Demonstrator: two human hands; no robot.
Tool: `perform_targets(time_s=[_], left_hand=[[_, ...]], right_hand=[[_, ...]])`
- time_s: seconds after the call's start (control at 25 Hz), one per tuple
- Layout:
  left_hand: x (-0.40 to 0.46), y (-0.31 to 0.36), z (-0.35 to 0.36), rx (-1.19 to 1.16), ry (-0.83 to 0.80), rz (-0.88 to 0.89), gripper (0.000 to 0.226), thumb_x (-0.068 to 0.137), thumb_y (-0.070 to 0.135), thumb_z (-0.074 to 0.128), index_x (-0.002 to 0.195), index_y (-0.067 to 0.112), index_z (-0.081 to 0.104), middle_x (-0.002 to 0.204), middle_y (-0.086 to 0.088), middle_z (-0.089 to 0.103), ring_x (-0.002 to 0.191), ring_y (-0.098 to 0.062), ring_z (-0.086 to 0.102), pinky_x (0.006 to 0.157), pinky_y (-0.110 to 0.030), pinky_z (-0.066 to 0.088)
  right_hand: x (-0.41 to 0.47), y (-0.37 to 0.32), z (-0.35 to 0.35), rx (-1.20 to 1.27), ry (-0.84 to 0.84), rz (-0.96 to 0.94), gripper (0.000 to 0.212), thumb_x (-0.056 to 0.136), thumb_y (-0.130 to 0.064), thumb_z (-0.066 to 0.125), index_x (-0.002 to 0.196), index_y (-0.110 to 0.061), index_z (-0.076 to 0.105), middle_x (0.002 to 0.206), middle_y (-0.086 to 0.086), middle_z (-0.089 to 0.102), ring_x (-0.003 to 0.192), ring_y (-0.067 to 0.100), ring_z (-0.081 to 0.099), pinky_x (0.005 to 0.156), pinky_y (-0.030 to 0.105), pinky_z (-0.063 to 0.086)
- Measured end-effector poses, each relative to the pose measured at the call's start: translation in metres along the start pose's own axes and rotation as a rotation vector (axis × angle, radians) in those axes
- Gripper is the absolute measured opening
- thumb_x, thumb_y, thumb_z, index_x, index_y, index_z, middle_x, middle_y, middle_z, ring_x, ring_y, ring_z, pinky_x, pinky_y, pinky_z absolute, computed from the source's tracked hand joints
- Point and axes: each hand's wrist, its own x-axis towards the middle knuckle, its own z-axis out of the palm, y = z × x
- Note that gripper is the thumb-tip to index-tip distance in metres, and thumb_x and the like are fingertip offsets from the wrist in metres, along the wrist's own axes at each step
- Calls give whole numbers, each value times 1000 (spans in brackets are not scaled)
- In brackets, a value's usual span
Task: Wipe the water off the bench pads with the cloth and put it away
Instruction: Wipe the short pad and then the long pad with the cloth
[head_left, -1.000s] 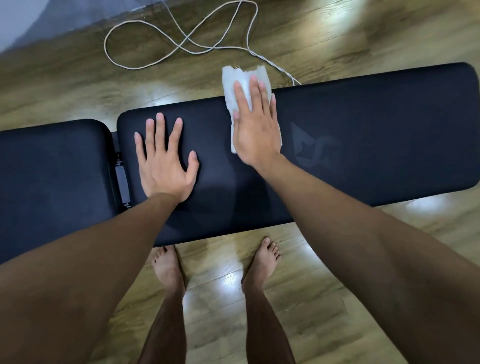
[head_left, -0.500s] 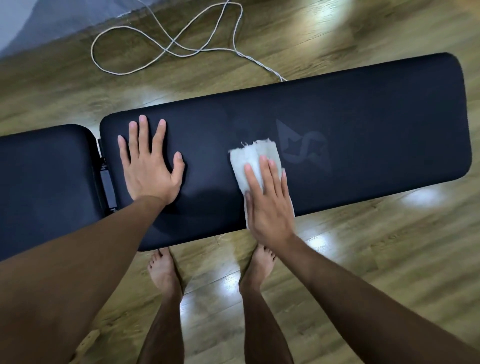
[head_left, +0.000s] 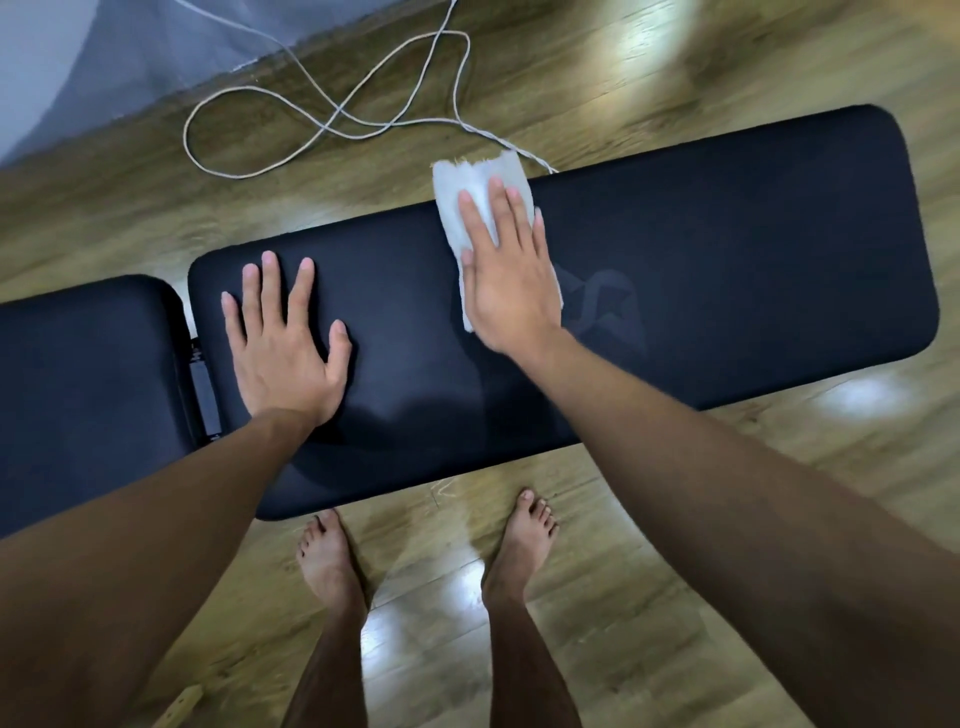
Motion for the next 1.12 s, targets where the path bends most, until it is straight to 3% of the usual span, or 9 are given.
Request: perform_targets(time_s=[0.24, 0.4, 0.52, 0.68, 0.88, 1.12], left_hand=[[2, 10, -9, 139, -65, 41, 71, 97, 43, 27, 159, 11, 22, 166, -23, 16, 153, -42, 15, 122, -63, 13], [6, 40, -22, 68, -30, 165, 66, 87, 34, 37, 147, 6, 41, 162, -19, 29, 146, -40, 31, 118, -62, 23], [17, 105, -16, -82, -11, 142, 62, 92, 36, 38, 150, 15, 42, 163, -13, 30, 149, -34, 29, 121, -57, 20], [24, 168, 7, -106, -107, -10, 64, 98, 41, 33, 160, 26, 24, 169, -10, 14, 156, -29, 11, 124, -60, 4], [21, 166, 26, 5, -45, 1, 69, 97, 48, 33, 161, 27, 18, 169, -12, 10, 156, -32, 8, 122, -65, 4], [21, 169, 29, -10, -38, -19, 69, 95, 48, 36, 160, 28, 20, 169, -10, 12, 156, -31, 8, 122, -64, 5]], right_hand=[[-101, 22, 22, -6, 79, 28, 55, 104, -27, 29, 158, -19, 22, 166, 13, 14, 154, 30, 8, 124, 51, 17], [-139, 34, 27, 20, 90, 25, 52, 105, -30, 27, 156, -18, 28, 165, 13, 18, 154, 29, 11, 123, 52, 18], [-131, 39, 21, 27, 84, -5, 52, 105, -29, 28, 156, -19, 28, 165, 13, 18, 154, 28, 9, 123, 53, 16], [-63, 48, 3, 44, 98, 79, 54, 104, -28, 29, 157, -21, 24, 166, 12, 13, 154, 27, 8, 125, 49, 12], [16, 64, -19, 22, 63, 21, 55, 105, -28, 29, 158, -21, 20, 167, 12, 9, 155, 27, 5, 125, 47, 9], [-47, 81, -9, 4, 76, -4, 56, 104, -29, 31, 158, -18, 21, 166, 14, 13, 154, 29, 9, 124, 50, 15]])
